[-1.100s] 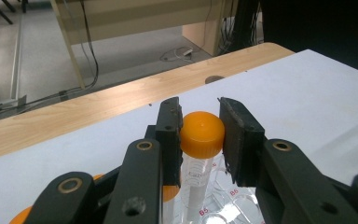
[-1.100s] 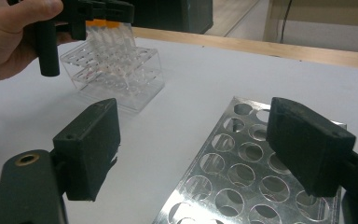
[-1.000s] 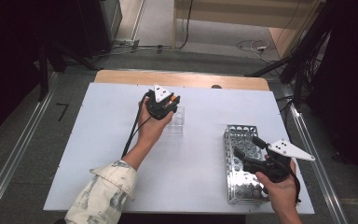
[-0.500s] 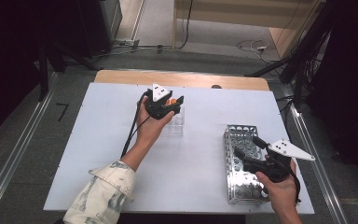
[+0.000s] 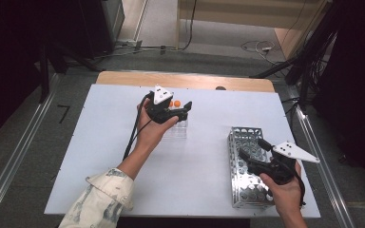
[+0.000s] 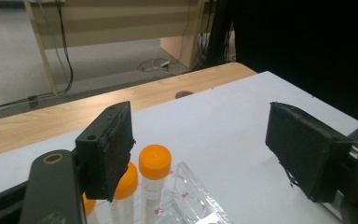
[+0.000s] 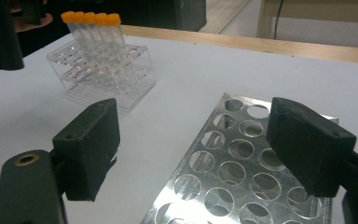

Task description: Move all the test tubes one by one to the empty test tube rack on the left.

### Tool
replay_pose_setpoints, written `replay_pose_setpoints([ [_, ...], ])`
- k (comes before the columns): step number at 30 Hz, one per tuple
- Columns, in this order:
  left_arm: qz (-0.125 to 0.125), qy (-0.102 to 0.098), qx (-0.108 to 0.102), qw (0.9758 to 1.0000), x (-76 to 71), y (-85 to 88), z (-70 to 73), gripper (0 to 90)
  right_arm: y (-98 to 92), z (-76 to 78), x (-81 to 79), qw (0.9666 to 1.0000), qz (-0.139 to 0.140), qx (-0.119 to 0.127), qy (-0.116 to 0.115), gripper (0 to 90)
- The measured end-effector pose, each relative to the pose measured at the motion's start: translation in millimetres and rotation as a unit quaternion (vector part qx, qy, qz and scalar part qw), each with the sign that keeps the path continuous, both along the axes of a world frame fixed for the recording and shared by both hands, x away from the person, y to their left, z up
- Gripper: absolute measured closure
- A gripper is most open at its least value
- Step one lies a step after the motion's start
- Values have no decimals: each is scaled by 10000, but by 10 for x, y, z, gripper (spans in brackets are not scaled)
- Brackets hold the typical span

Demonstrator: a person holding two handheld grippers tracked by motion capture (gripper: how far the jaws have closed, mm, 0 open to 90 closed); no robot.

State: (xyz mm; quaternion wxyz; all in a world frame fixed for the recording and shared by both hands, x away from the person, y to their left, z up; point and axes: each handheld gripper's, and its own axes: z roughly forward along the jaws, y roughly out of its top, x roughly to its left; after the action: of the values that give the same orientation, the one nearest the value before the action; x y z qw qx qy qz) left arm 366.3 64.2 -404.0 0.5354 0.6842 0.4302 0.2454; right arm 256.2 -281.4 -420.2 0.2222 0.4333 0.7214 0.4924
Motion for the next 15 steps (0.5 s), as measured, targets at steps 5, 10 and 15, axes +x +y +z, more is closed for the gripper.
replay_pose_setpoints([
  [5, -96, 60, -159, 9998, -99, 20, 18, 178, -26, -2, 17, 10000, -67, -2, -11, 160],
  [10, -106, 9, -210, 9997, -205, 48, 40, 164, -20, 3, 25, 10000, -70, -4, -20, 161],
  [15, -146, -48, -269, 9995, -315, 70, 47, 144, -16, 23, 52, 9999, -97, 19, -41, 161],
])
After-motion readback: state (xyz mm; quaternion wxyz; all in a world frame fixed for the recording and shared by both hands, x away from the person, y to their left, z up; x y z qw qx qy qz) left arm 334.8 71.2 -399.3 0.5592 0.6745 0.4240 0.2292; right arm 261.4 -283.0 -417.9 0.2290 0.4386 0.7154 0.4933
